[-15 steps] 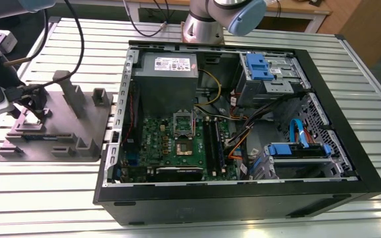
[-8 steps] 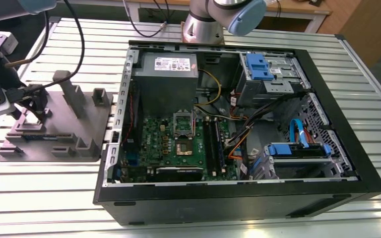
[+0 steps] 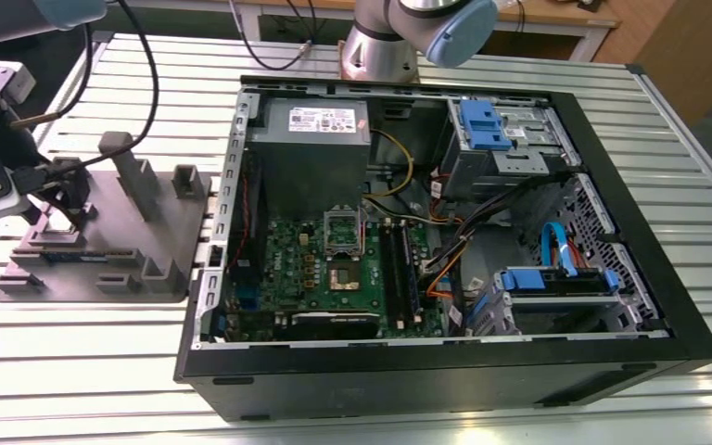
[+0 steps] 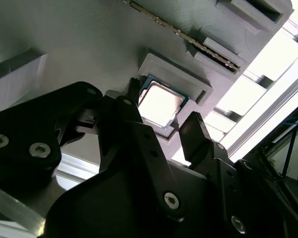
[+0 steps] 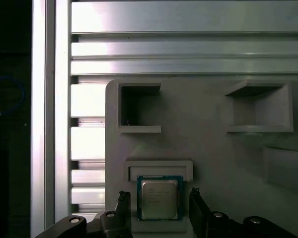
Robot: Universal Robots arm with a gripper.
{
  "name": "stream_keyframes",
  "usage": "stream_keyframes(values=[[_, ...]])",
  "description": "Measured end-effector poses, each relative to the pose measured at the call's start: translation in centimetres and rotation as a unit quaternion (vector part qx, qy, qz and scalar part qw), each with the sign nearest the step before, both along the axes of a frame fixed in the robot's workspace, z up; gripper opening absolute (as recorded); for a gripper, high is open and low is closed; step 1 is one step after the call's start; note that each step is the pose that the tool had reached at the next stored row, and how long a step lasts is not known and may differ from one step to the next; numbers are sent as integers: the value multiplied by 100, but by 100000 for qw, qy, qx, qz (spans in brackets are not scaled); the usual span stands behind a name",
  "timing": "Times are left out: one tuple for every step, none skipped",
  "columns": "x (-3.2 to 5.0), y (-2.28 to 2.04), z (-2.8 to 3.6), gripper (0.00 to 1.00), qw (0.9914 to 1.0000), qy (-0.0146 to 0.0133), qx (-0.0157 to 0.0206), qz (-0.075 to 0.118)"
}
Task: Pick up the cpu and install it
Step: 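Pick up the cpu and move it towards the insertion slot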
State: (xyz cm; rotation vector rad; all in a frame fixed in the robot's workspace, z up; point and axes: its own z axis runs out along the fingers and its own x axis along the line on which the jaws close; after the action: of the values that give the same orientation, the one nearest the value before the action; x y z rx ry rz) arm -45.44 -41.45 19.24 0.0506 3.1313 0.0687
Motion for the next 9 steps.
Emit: stream_keyframes(values=[[0,0,-4,59,100000,-3,4,-4],[0,0,-9,59,100000,-7,14,-4],[0,0,-14,59,100000,-8,31,-7],[0,0,-17,59,100000,-3,44,-7],[0,0,-21,59,100000,-2,55,-8],[0,0,-24,59,100000,1,62,-4],[0,0,-26,59,100000,-2,64,-4],[0,0,-27,59,100000,2,61,-4],[0,0,-29,59,100000,-1,63,-4]])
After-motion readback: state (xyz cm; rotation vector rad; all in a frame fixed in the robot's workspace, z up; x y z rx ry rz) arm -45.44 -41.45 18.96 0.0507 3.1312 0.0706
